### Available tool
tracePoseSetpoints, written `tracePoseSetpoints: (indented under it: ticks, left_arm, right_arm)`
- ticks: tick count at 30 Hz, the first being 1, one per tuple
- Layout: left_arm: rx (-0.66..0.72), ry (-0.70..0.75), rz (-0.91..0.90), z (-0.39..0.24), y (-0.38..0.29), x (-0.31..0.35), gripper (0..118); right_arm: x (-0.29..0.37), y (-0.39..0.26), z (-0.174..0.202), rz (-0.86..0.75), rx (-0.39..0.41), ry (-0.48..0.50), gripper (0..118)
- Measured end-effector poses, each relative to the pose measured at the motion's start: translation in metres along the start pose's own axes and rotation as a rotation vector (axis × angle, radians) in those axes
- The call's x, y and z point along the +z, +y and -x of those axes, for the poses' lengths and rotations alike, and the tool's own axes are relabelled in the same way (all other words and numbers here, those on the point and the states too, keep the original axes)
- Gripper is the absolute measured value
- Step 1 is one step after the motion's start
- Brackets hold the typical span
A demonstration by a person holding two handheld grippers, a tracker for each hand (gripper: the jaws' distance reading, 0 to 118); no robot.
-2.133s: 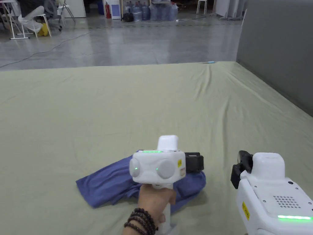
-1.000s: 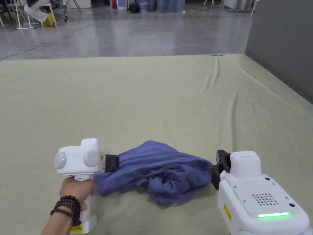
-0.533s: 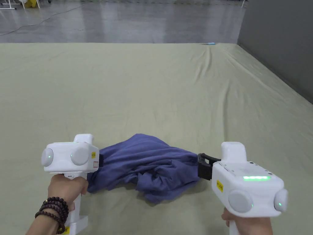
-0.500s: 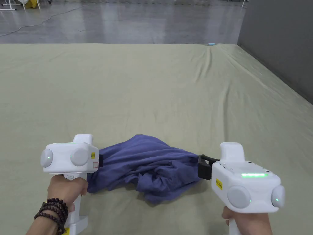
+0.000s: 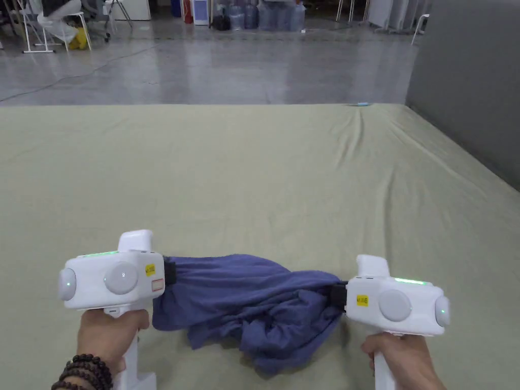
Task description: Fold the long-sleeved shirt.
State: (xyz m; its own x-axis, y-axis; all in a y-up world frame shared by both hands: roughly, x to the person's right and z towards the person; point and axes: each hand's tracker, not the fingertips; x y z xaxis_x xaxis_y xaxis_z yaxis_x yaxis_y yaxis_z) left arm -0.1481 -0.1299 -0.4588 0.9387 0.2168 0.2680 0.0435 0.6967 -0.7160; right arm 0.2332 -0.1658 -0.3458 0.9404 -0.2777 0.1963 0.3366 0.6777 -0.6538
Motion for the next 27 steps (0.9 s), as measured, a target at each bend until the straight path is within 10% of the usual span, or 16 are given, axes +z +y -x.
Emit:
tracePoseSetpoints:
  ticks: [11, 20, 27]
  left_arm:
    - [-0.032, 0.018, -0.332, 0.001, 0.180, 0.118, 0]
    - [-0.108, 0.075, -0.519, -0.033, 0.326, 0.198, 0]
    - [-0.061, 0.083, -0.512, -0.029, 0.330, 0.188, 0]
  right_arm:
    - [0.080, 0.196, 0.088, -0.332, 0.264, -0.024, 6]
    - [0.153, 0.380, 0.153, -0.489, 0.314, -0.029, 6]
    - [0.139, 0.384, 0.163, -0.455, 0.368, -0.061, 6]
